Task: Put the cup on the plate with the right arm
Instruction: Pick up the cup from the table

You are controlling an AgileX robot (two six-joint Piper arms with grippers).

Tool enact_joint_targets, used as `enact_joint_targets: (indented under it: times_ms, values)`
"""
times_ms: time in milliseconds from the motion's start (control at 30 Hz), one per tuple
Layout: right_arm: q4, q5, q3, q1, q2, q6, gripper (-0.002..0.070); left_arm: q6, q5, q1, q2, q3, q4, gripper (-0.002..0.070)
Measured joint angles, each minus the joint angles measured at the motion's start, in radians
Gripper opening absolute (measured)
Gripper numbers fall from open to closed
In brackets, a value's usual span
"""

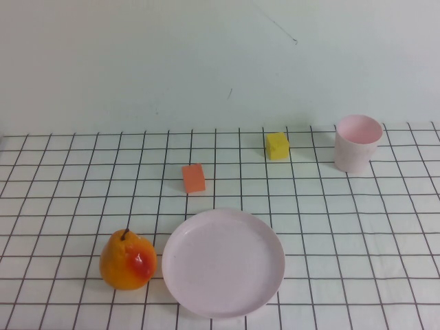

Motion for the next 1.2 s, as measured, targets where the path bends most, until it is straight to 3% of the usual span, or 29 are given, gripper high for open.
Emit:
enact_joint_targets:
  times_ms: [233, 467, 567, 733, 800, 1067, 1200]
  values:
    - [0.107, 0.14, -0.141, 0.057, 0.236, -0.237, -0.0002, 0.0, 0.0, 0.0, 0.0, 0.0, 0.0, -0.0003]
    - [0.141, 0.255, -0.348, 0.098, 0.484, -0.296, 0.002, 0.0, 0.0, 0.0, 0.0, 0.0, 0.0, -0.0003]
    - [0.169, 0.316, -0.445, 0.098, 0.586, -0.296, 0.0141, 0.0, 0.0, 0.0, 0.0, 0.0, 0.0, -0.0003]
    - [0.191, 0.425, -0.613, 0.102, 0.744, -0.268, 0.0477, 0.0, 0.0, 0.0, 0.0, 0.0, 0.0, -0.0003]
    - [0.198, 0.459, -0.669, 0.102, 0.8, -0.231, 0.0533, 0.0, 0.0, 0.0, 0.0, 0.0, 0.0, -0.0003]
    - [0.215, 0.506, -0.8, 0.104, 1.004, -0.206, 0.0549, 0.0, 0.0, 0.0, 0.0, 0.0, 0.0, -0.0003]
    - [0.222, 0.507, -0.805, 0.107, 1.08, -0.205, 0.0489, 0.0, 0.0, 0.0, 0.0, 0.0, 0.0, -0.0003]
